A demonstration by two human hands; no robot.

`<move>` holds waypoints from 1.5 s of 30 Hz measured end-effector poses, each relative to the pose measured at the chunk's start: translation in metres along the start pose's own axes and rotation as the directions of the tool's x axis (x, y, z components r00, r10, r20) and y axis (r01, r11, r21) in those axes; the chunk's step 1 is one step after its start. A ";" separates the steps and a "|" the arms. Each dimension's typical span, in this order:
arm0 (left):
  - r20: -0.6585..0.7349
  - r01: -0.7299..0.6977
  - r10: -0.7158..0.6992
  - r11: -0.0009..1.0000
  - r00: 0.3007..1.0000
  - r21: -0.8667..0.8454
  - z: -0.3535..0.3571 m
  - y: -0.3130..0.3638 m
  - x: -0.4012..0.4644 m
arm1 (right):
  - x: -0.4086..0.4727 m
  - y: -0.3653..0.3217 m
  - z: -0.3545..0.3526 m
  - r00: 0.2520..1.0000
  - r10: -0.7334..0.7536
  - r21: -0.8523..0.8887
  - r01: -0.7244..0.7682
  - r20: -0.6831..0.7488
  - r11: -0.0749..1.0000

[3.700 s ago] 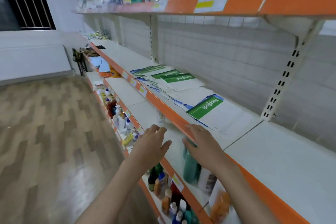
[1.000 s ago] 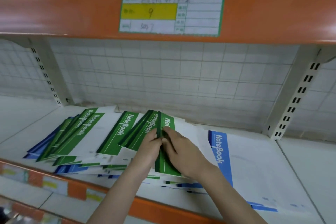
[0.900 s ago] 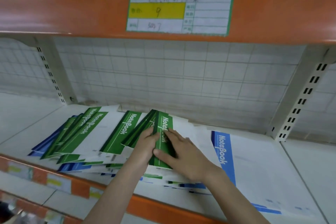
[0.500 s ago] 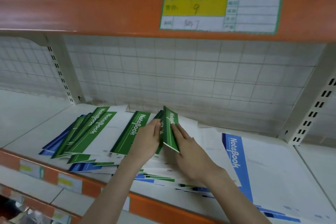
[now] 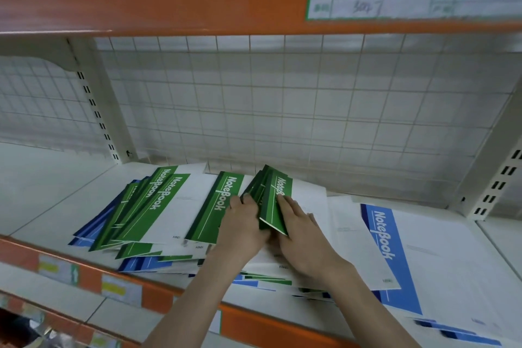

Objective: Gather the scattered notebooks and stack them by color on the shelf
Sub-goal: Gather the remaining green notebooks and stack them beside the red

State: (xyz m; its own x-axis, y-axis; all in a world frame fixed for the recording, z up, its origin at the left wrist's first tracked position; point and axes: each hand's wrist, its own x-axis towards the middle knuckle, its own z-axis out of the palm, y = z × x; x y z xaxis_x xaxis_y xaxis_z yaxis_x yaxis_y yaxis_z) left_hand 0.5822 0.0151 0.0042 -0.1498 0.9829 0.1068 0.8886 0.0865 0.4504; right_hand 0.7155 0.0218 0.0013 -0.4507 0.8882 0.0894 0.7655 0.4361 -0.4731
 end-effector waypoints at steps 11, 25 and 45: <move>0.201 0.224 -0.112 0.656 0.973 -0.720 -0.019 -0.003 0.013 | -0.006 0.003 0.005 0.998 0.016 0.032 -0.018 0.062 0.999; -0.199 -0.013 0.005 0.999 0.980 -0.039 -0.021 -0.027 0.012 | 0.007 0.002 0.005 0.998 0.052 0.001 -0.052 -0.022 0.999; 0.290 0.329 -0.168 0.303 0.942 -0.894 -0.028 -0.029 0.019 | 0.009 -0.012 0.016 0.998 -0.011 -0.023 0.013 0.069 1.000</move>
State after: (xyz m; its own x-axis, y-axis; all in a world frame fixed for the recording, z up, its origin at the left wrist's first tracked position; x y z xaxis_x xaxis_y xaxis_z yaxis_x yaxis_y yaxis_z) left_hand 0.5410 0.0271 0.0178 -0.1652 0.9586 -0.2320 -0.1673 0.2045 0.9645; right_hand 0.6949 0.0219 -0.0064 -0.4898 0.8711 0.0340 0.7701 0.4507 -0.4515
